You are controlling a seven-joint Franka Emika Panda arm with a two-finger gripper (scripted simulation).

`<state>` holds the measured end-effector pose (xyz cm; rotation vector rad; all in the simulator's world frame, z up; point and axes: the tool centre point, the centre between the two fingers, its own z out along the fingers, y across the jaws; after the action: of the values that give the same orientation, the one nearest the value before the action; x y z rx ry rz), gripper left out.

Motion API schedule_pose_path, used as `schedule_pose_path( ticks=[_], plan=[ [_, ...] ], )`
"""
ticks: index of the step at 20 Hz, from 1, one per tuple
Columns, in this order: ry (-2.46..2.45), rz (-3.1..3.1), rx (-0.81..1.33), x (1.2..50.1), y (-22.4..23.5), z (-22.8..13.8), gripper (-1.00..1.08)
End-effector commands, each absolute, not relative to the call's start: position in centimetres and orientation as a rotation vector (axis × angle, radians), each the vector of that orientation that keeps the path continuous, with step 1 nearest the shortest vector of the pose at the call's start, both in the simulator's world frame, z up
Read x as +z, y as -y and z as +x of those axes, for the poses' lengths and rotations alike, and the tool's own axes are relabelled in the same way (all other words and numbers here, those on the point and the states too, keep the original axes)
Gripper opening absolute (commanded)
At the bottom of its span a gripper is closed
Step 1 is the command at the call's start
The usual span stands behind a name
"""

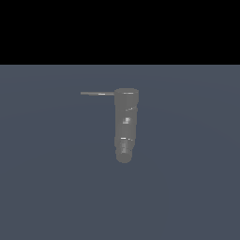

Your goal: Turn on the faucet by rotating a designated handle.

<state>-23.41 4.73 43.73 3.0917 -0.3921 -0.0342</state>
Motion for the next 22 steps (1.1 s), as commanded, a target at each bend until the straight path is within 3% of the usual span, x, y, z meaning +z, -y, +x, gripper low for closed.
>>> schedule_pose_path(
  ticks=[1, 22],
  plan=[
    [0.477, 3.081, -0.034, 42.8, -5.7, -22.7, -1.00],
    [1.172, 2.904, -0.028, 34.7, -11.8, -14.8, -1.00]
  ],
)
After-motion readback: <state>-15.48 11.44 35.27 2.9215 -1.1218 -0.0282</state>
